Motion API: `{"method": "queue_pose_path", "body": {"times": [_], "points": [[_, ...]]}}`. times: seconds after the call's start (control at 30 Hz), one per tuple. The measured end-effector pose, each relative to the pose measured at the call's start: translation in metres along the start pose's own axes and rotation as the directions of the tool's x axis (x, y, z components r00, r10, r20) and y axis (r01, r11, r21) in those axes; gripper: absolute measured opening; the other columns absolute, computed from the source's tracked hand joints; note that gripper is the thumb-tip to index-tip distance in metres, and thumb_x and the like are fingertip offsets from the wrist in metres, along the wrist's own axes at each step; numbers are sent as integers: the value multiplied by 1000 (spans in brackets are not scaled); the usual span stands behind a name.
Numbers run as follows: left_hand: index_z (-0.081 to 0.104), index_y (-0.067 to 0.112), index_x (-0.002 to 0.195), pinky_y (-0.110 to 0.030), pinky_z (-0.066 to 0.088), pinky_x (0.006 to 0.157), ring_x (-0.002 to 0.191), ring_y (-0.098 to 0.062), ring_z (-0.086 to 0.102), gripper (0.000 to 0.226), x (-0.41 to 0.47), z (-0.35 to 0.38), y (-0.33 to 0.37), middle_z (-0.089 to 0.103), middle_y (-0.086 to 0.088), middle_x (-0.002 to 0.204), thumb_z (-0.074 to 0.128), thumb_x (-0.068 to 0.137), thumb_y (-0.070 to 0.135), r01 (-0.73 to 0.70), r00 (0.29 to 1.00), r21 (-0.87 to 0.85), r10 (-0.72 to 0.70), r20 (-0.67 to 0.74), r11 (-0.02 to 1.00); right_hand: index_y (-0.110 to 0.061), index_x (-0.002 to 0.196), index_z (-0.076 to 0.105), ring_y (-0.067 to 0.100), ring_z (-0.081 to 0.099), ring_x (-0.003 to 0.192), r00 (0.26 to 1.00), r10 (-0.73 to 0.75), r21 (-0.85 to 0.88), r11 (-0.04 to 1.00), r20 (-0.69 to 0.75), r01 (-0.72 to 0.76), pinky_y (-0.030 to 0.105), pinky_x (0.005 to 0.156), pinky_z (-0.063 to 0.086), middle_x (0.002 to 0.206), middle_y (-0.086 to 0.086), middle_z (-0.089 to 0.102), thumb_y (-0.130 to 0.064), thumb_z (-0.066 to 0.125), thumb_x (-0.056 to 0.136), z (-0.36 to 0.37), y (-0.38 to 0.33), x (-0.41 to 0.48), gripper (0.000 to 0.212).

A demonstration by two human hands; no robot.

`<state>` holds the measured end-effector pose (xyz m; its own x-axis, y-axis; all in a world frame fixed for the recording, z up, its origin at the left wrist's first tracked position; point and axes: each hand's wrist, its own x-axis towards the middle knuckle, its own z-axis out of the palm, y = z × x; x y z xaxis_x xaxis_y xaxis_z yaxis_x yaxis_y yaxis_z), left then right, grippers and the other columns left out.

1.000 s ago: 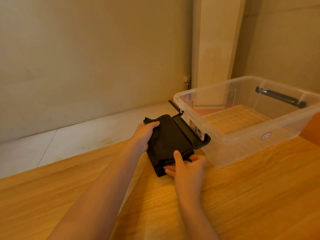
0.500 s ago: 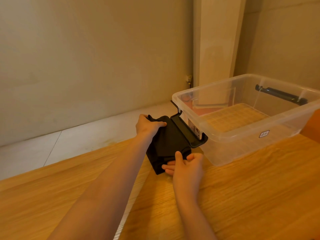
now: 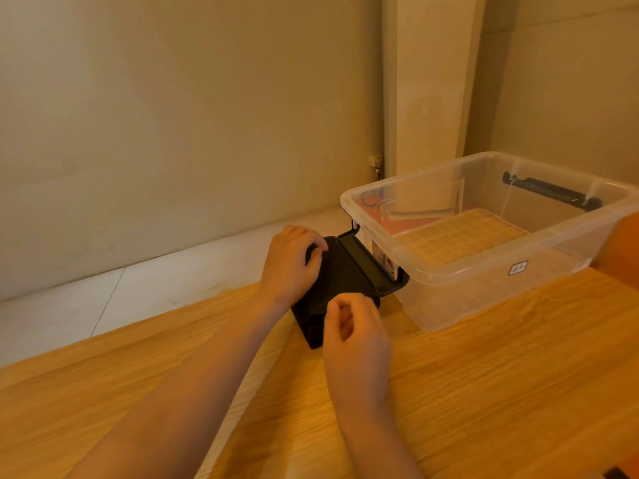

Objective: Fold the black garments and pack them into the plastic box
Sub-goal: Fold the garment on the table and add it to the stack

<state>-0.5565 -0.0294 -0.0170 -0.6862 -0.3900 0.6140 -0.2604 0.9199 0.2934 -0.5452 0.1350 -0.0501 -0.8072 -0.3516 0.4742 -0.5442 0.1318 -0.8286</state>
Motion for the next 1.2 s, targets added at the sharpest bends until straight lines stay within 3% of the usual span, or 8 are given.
{"method": "queue_pose_path", "body": {"times": [0.13,0.27,0.47,0.63,0.77,0.87,1.03,1.2], "points": [[62,19,122,-38,35,108,126,-16,46,30,-3,-4,-5,58,1,131,51,94,17,-88,965,-3,86,249,996,-14,116,66,15,57,112,977,-214,-224,952,1,209,29,92,47,116,-1,64,-16,53,92,14,4,4,27],[26,29,150,-37,7,120,146,-12,14,61,-9,5,-13,21,5,158,19,93,49,-51,878,120,-12,479,991,-17,150,26,13,12,147,948,-50,-344,925,315,163,28,116,6,158,-2,21,-33,29,103,13,10,8,50],[22,31,150,-36,2,120,147,-11,7,63,-20,17,-14,15,8,160,15,90,50,-12,882,124,-48,468,992,-16,126,62,25,45,133,978,-22,-581,802,206,141,42,106,32,139,9,52,-40,66,84,29,23,-1,49],[18,32,151,-39,-3,120,148,-12,-4,53,-27,15,-13,6,6,161,27,101,45,160,918,36,-162,361,986,-16,130,60,25,40,136,977,-53,-598,783,207,169,40,112,27,143,9,49,-40,57,90,29,22,0,46],[5,26,153,-41,5,121,148,-16,-6,69,-42,15,2,-8,2,161,47,99,35,608,794,-392,-533,292,691,-20,148,33,20,1,148,957,9,-505,851,292,146,38,114,-2,159,5,15,-45,37,99,26,14,-2,55],[1,25,153,-40,8,120,148,-19,-3,76,-46,25,5,-10,0,161,53,97,30,674,730,-493,-596,334,550,-25,151,23,17,-12,146,946,32,-458,880,323,127,37,115,-8,161,1,2,-45,26,101,12,2,-3,54],[11,39,149,-51,35,111,141,-26,28,89,-49,35,-7,15,2,157,67,81,37,670,650,-680,-679,342,299,-33,140,40,1,25,137,940,225,-196,964,258,-177,20,108,26,149,-14,32,-40,44,97,-44,3,-5,43],[15,37,149,-52,34,111,141,-26,28,82,-49,39,-7,18,0,157,66,85,36,668,648,-681,-684,335,299,-34,150,21,5,24,139,870,351,30,923,346,-384,25,108,29,154,-15,25,-37,54,94,-54,10,1,65]]}}
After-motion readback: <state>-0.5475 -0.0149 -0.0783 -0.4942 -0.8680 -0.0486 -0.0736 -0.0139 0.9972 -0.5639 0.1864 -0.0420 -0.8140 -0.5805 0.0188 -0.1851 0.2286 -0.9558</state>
